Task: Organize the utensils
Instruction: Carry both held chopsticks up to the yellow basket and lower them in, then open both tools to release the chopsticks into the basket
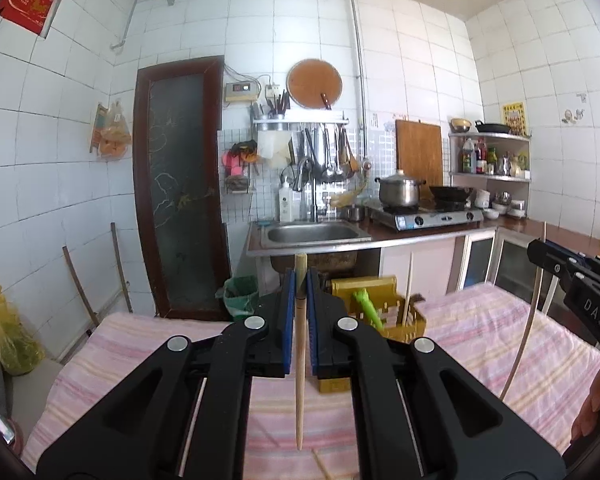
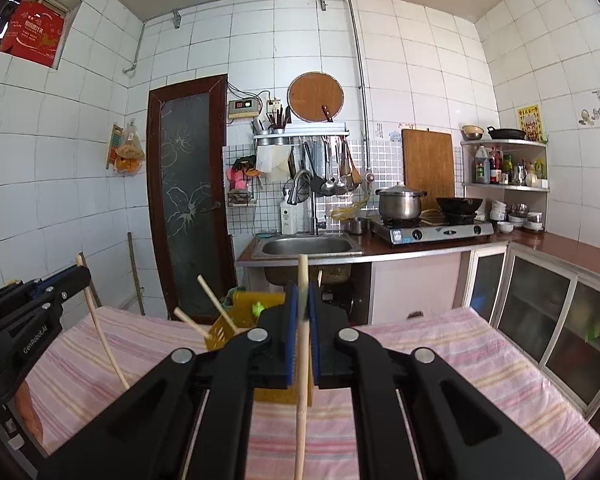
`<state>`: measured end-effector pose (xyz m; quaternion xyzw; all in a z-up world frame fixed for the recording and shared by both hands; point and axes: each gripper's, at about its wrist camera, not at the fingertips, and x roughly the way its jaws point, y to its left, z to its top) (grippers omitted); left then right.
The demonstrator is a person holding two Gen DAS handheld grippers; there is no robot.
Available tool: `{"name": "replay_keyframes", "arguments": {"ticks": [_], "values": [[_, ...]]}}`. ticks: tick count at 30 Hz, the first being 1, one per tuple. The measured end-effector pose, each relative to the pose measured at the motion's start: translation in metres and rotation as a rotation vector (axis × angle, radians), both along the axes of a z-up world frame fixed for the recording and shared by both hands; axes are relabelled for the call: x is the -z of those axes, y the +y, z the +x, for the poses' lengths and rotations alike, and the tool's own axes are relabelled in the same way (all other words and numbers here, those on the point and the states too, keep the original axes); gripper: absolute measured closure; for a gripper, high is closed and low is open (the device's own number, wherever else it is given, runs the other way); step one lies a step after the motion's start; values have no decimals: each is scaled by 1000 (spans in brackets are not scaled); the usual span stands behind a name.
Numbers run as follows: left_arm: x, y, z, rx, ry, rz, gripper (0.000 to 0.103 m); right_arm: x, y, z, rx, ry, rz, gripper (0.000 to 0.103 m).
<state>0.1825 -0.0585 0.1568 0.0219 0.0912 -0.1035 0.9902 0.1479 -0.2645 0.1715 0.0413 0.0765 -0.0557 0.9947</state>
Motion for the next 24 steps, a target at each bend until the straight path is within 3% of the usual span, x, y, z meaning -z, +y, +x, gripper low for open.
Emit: {"name": "replay_keyframes", "arguments": {"ticks": [16, 20, 24], "values": [[-81, -39, 109, 32, -96, -133, 98, -66, -24, 92, 34, -129, 12, 97], [-74, -54, 131, 34, -96, -135, 98, -58, -23, 117, 18, -143, 37, 97], [-45, -64, 159, 29, -62, -110, 98, -40, -22, 133, 5, -145, 52, 97]]}}
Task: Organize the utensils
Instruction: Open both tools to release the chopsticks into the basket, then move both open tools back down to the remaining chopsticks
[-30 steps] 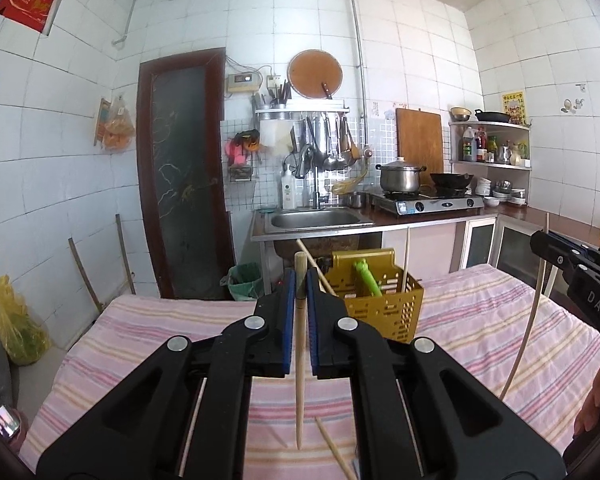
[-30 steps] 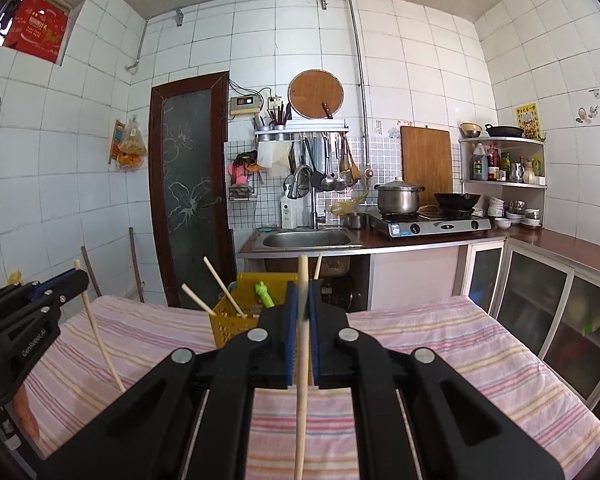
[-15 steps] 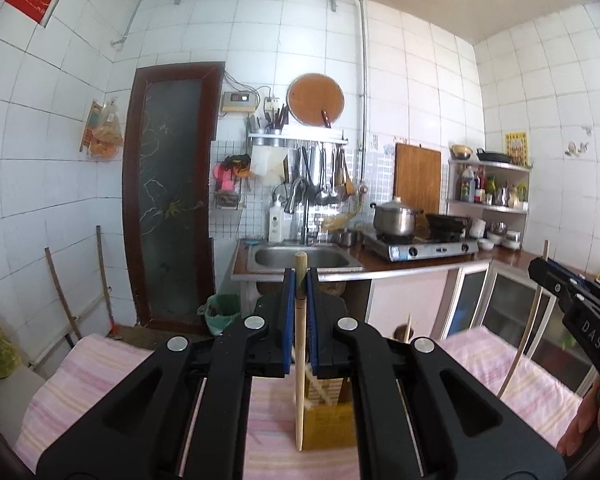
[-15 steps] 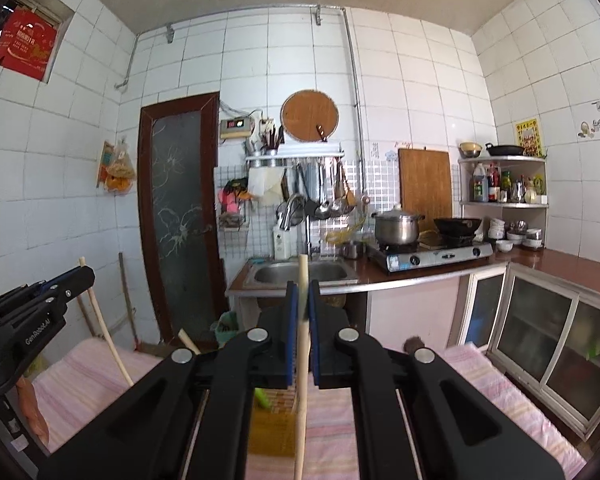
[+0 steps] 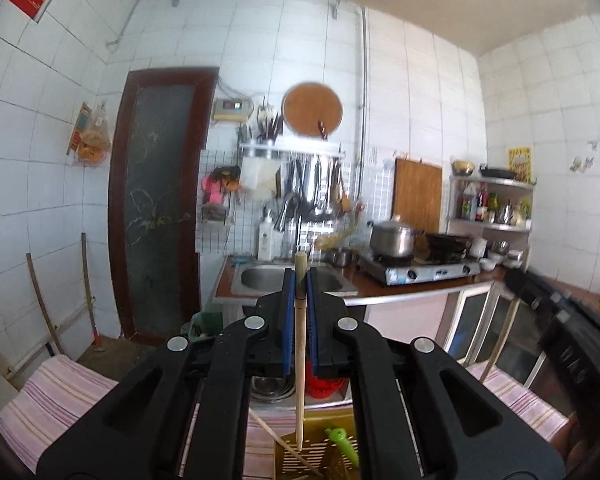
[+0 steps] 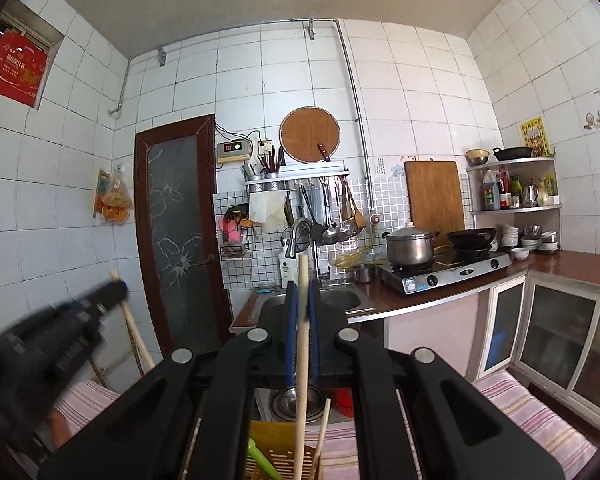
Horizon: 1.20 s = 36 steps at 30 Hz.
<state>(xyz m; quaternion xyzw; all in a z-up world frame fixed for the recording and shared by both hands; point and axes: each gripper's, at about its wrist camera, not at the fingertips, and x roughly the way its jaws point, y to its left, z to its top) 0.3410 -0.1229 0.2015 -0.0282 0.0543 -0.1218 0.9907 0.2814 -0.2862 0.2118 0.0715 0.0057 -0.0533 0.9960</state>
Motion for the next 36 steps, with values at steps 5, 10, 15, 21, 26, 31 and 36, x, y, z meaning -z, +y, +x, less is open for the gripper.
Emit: {"name": "replay_keyframes", "arguments": {"ticks": [5, 10, 15, 21, 26, 31, 36], "values": [[41, -3, 30, -20, 62, 18, 98, 23, -3, 26, -10, 33, 3, 97], [68, -3, 41, -38, 114, 58, 98, 49, -7, 42, -8, 102, 7, 97], [68, 6, 25, -62, 135, 104, 93, 58, -14, 40, -11, 180, 15, 95], [50, 37, -23, -99, 123, 111, 37, 45, -19, 5, 14, 222, 31, 47], [43, 67, -73, -118, 143, 99, 14, 43, -9, -45, 15, 266, 13, 33], [61, 91, -118, -126, 203, 99, 7, 68, 5, -88, 0, 335, 10, 23], [96, 108, -149, -146, 268, 121, 5, 108, 21, -111, -8, 418, 27, 22]]}}
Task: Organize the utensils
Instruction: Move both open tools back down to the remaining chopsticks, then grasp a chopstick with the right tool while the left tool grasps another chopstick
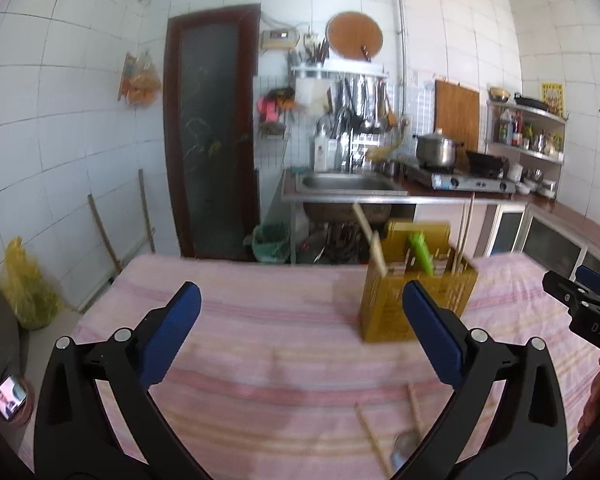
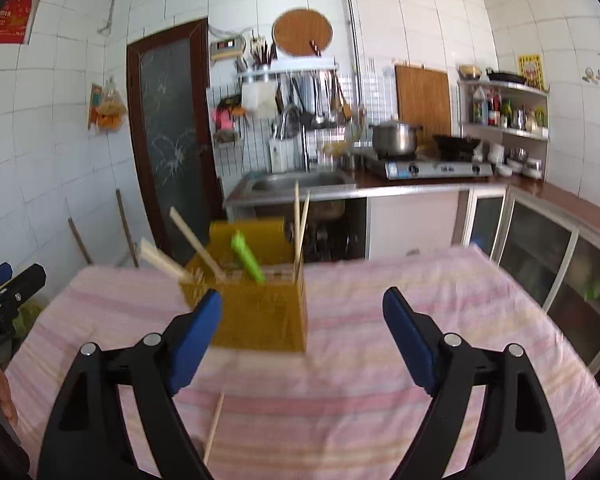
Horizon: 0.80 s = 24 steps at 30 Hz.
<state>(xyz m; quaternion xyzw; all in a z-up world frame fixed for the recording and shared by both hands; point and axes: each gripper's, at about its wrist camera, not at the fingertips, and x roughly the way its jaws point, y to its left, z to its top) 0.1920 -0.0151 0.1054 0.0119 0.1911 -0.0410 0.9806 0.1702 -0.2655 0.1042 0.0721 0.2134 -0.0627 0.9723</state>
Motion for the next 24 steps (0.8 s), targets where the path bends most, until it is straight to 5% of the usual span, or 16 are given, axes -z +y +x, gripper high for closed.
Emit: {"name": "replay_keyframes", "arguments": {"ticks": [15, 24], "values": [[113, 32, 11, -62, 232, 80, 5, 79, 37, 3, -20, 158, -14, 21], [132, 44, 29, -84, 298, 39, 6, 103, 62, 35, -47, 256, -56, 24]]}}
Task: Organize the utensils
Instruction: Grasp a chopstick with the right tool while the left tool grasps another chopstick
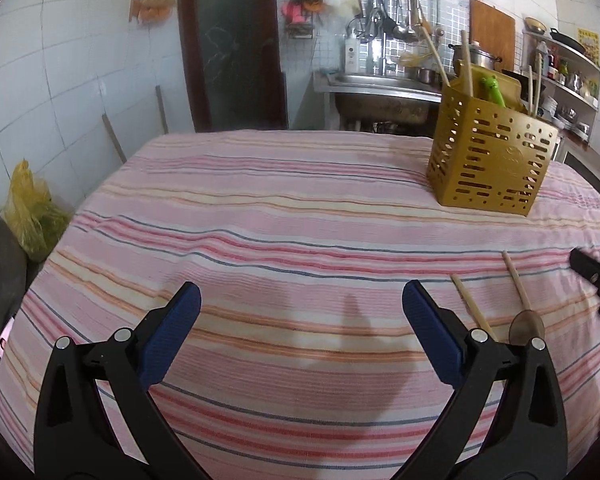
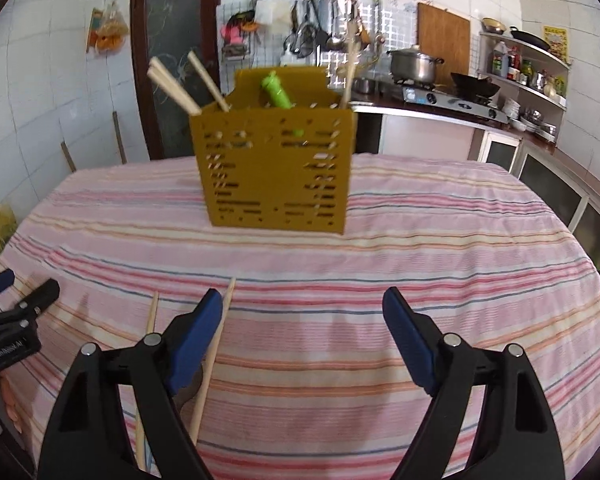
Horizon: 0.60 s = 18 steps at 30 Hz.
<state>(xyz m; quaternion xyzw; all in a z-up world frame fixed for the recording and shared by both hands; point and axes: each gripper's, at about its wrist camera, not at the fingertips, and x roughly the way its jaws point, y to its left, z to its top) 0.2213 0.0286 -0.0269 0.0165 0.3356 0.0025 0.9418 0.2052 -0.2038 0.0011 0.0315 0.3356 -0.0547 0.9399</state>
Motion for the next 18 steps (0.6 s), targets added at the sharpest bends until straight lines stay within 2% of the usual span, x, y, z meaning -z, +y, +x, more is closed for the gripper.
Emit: {"name": "replay_keyframes", "arguments": {"ticks": [3, 6, 8, 9, 11, 12, 13, 18], "values": [[-3, 1, 3, -4, 4, -6, 6, 10, 8, 20, -28, 74, 32, 42], [-5, -1, 7, -4, 1, 8, 6, 20, 16, 36, -43, 134, 66, 45], [-6, -2, 10, -3, 7, 6, 6, 25, 24, 43, -56, 167, 60, 55], [-6, -4, 10, -2, 9, 7, 6, 30, 29, 48, -57, 197, 52, 65], [-6, -6, 11, 0, 12, 10, 6, 36, 32, 50, -49, 207, 42, 68], [-6, -7, 12, 2, 16, 9, 6, 35, 34, 49, -51, 203, 39, 76], [-7, -9, 12, 5, 20, 7, 6, 34, 33, 48, -53, 201, 43, 93], [-7, -29, 13, 24, 35, -6, 6, 31, 10, 38, -34, 203, 70, 96]]}}
